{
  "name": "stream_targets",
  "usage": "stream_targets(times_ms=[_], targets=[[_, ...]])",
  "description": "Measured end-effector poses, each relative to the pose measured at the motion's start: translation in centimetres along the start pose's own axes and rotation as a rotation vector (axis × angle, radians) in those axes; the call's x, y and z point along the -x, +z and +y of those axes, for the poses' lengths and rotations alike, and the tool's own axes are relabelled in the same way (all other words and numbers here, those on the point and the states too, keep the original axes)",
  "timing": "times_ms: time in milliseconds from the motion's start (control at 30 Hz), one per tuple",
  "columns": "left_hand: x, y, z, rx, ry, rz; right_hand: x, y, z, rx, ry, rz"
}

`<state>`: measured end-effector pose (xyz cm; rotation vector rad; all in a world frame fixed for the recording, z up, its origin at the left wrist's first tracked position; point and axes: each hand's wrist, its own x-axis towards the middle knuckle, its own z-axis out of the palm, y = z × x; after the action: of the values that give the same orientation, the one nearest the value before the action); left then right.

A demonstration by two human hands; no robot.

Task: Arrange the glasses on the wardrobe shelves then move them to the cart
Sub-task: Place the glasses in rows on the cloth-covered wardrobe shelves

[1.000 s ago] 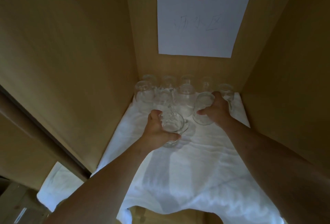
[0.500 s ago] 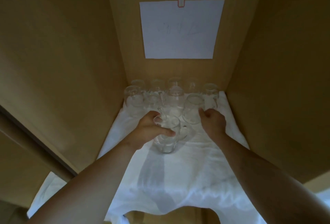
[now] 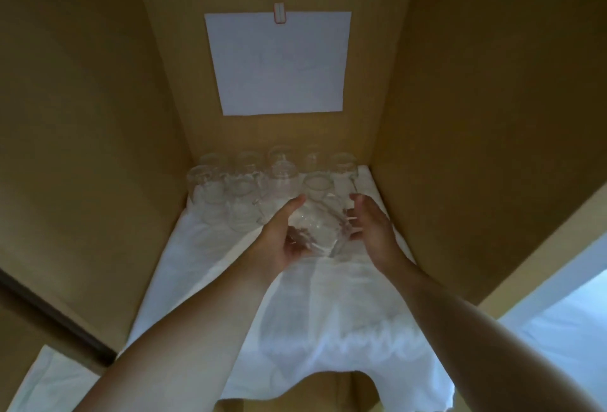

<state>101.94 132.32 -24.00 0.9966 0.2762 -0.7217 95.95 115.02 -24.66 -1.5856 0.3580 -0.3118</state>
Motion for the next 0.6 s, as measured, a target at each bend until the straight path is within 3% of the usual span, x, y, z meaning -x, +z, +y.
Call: stream_targets(times_ms=[167, 267, 300, 367, 433, 500, 600], targets=[[0.6, 1.2, -1.0, 0.109, -0.219, -0.080, 1.6, -1.3, 1.8, 0.720, -0.333, -0.289], [0.4, 1.5, -1.8, 0.061, -0.220, -0.098, 1.8, -1.6, 2.2, 0.799, -0.456, -0.243], [0.2, 1.5, -1.9, -0.053, -0.214, -0.046, 1.8, -1.9, 2.1, 0.789, -0.466, -0.210], [-0.4, 1.2, -1.8, -0.398, -0.176, 0.228, 1.9, -2.2, 1.4, 0.849, -0.422, -0.155], [-1.3, 0.5, -1.5, -0.906, 0.017, 0.520, 1.8, -2.3, 0.9, 0.976, -0.415, -0.090], [-2.0, -0.8, -1.2, -1.336, 0.229, 0.545, 1.3, -2.0, 0.6, 1.045, -0.349, -0.053], [-2.3, -3.0, -1.4, -1.586, 0.288, 0.346, 0.3, -1.3, 0.7, 1.097, -0.209, -0.113]])
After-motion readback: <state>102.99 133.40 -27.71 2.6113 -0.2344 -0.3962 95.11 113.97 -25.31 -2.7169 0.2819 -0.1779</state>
